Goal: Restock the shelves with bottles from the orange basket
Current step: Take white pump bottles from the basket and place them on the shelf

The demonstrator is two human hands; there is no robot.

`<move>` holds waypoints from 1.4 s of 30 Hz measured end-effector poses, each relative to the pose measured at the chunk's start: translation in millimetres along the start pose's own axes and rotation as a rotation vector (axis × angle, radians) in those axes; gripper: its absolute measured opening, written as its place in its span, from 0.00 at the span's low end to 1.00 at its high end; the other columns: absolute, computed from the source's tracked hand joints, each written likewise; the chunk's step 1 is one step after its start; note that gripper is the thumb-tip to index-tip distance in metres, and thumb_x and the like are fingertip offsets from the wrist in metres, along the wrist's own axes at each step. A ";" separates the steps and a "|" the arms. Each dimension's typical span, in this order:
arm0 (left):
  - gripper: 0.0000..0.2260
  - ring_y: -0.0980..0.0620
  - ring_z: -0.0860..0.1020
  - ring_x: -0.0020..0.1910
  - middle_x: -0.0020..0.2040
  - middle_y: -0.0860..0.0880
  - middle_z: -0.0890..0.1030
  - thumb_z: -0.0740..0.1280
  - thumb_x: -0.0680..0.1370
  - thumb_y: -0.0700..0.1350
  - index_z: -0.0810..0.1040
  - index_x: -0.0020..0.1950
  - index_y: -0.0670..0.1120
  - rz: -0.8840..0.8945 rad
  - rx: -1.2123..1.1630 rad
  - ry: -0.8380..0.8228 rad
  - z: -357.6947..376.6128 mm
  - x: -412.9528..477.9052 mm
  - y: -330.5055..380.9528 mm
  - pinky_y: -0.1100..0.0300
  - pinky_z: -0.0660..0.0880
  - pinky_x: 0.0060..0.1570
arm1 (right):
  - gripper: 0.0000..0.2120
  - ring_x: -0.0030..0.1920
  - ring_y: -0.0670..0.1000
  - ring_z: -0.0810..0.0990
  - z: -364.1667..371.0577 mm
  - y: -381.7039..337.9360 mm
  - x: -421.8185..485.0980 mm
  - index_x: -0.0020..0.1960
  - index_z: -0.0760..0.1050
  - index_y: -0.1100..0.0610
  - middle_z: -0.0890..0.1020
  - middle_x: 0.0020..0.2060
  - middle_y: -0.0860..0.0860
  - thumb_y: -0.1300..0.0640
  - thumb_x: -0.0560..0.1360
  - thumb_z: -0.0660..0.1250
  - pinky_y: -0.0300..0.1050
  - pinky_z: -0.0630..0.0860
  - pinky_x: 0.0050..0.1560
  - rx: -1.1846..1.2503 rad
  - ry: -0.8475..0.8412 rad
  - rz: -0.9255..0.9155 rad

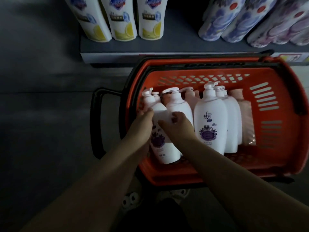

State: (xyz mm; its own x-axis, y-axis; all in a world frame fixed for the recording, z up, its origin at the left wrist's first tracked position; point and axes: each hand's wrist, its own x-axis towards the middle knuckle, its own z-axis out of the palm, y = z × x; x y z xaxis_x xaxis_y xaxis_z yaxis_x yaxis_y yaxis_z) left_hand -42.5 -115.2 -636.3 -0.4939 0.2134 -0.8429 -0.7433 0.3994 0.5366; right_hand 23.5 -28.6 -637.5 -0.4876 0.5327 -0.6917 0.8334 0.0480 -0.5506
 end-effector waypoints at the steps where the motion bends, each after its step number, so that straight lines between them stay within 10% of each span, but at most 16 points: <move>1: 0.35 0.43 0.79 0.57 0.61 0.43 0.79 0.61 0.66 0.65 0.71 0.69 0.50 -0.013 0.018 0.029 1.4 5.1 -5.1 0.46 0.74 0.60 | 0.20 0.52 0.54 0.79 2.1 1.7 2.6 0.62 0.74 0.58 0.80 0.52 0.53 0.50 0.72 0.70 0.51 0.77 0.50 -0.052 -0.004 -0.018; 9: 0.24 0.41 0.79 0.59 0.62 0.41 0.78 0.59 0.79 0.34 0.65 0.72 0.52 0.039 -0.226 -0.169 1.6 21.9 -21.4 0.41 0.75 0.58 | 0.18 0.41 0.52 0.80 -6.7 -3.8 14.6 0.47 0.78 0.59 0.81 0.38 0.51 0.46 0.66 0.75 0.44 0.76 0.38 -0.194 -0.071 -0.070; 15: 0.15 0.48 0.81 0.50 0.50 0.49 0.83 0.65 0.79 0.44 0.75 0.64 0.55 -0.087 -0.108 -0.346 -1.6 3.4 -9.4 0.50 0.78 0.44 | 0.16 0.43 0.52 0.84 -51.7 4.9 -1.7 0.48 0.80 0.59 0.84 0.43 0.53 0.52 0.65 0.78 0.52 0.83 0.45 0.089 -0.102 0.060; 20: 0.18 0.41 0.78 0.60 0.61 0.45 0.80 0.66 0.76 0.48 0.73 0.65 0.58 -0.055 -0.097 -0.491 -5.4 -26.3 5.5 0.38 0.75 0.51 | 0.13 0.44 0.55 0.85 -81.5 -15.9 -25.2 0.49 0.79 0.60 0.85 0.45 0.56 0.56 0.68 0.76 0.55 0.83 0.47 0.323 -0.163 0.096; 24: 0.08 0.50 0.83 0.42 0.48 0.49 0.84 0.64 0.78 0.48 0.79 0.55 0.54 0.020 -0.080 -0.399 -3.7 -60.7 43.1 0.56 0.78 0.35 | 0.10 0.37 0.49 0.85 -104.1 -45.8 -47.1 0.49 0.79 0.61 0.85 0.41 0.55 0.57 0.71 0.73 0.43 0.81 0.34 0.508 -0.214 0.092; 36: 0.26 0.47 0.82 0.49 0.56 0.45 0.83 0.70 0.66 0.51 0.76 0.63 0.49 0.216 -0.201 -0.348 -1.6 -157.7 160.3 0.56 0.78 0.35 | 0.13 0.46 0.58 0.83 -180.1 -160.7 -102.7 0.53 0.79 0.64 0.84 0.49 0.62 0.58 0.72 0.71 0.57 0.79 0.51 0.536 -0.240 -0.121; 42: 0.10 0.52 0.82 0.37 0.44 0.49 0.83 0.67 0.75 0.45 0.77 0.55 0.50 0.298 -0.243 -0.336 -3.5 -193.6 220.5 0.62 0.77 0.30 | 0.11 0.41 0.55 0.84 -212.3 -215.3 -124.9 0.52 0.79 0.62 0.85 0.46 0.59 0.57 0.73 0.71 0.48 0.82 0.44 0.530 -0.257 -0.235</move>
State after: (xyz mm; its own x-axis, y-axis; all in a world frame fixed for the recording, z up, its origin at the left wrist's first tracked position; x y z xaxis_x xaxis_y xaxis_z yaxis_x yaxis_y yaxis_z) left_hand -112.4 -71.6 -354.7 -0.5577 0.5776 -0.5961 -0.6954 0.0670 0.7155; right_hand -39.8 73.8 -333.4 -0.7440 0.3355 -0.5778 0.4866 -0.3205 -0.8127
